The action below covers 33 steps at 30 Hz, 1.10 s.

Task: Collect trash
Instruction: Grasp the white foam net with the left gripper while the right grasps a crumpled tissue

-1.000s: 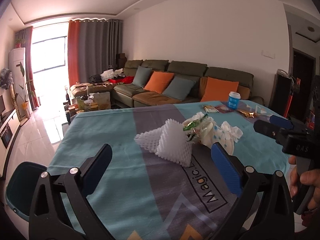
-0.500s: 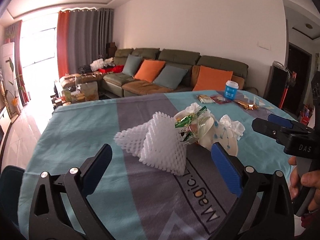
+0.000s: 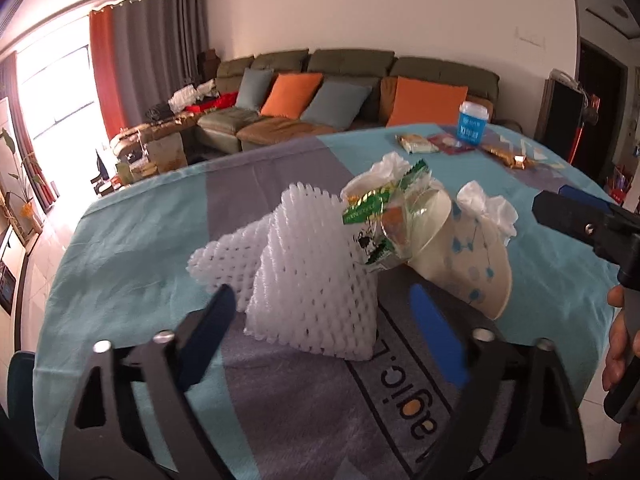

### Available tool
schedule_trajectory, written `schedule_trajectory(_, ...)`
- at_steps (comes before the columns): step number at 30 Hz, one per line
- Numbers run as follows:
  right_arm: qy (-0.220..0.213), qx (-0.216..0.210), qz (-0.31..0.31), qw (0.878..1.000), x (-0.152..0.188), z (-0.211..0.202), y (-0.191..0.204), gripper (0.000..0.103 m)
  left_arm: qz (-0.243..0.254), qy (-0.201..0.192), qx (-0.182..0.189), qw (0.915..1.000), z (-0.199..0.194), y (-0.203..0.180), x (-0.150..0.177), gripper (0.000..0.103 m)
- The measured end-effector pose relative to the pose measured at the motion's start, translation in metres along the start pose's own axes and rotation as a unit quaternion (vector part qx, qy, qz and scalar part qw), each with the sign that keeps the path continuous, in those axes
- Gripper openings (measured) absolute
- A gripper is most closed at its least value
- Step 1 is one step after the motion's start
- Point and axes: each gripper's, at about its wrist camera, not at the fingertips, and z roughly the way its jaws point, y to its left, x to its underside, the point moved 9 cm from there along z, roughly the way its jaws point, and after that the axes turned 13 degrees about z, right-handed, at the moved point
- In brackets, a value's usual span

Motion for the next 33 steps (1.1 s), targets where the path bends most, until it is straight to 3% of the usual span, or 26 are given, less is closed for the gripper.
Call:
schedule_trajectory(2, 0.001, 0.001, 0.002, 1.000, -0.001, 0.002, -0.003, 0.096, -0.002, 0.012, 0.004, 0.9999, 0.006, 0.000, 0.002, 0.070)
schedule_trajectory(5, 0.001, 0.004, 0.004, 1.000, -0.003, 0.003, -0.005, 0.096, -0.010, 0.015, 0.006, 0.9998, 0.008, 0.002, 0.004, 0.069)
schedule_trajectory(11, 0.008, 0.008, 0.003, 1.000, -0.003, 0.010, -0.008, 0.096, -0.022, 0.014, 0.012, 0.9996, 0.010, 0.005, 0.007, 0.047)
schedule_trajectory(16, 0.028, 0.013, 0.012, 0.999, -0.001, 0.022, -0.014, 0.096, -0.025, -0.004, 0.007, 0.9997, 0.002, 0.005, 0.005, 0.017)
schedule_trajectory(27, 0.055, 0.023, 0.011, 0.998, -0.004, 0.045, -0.019, 0.096, -0.035, -0.060, 0.004, 0.9976, -0.019, 0.009, 0.000, 0.012)
schedule_trajectory(33, 0.076, 0.032, 0.024, 0.996, -0.007, 0.058, -0.028, 0.087, -0.056, -0.080, -0.001, 0.9952, -0.028, 0.017, 0.000, 0.012)
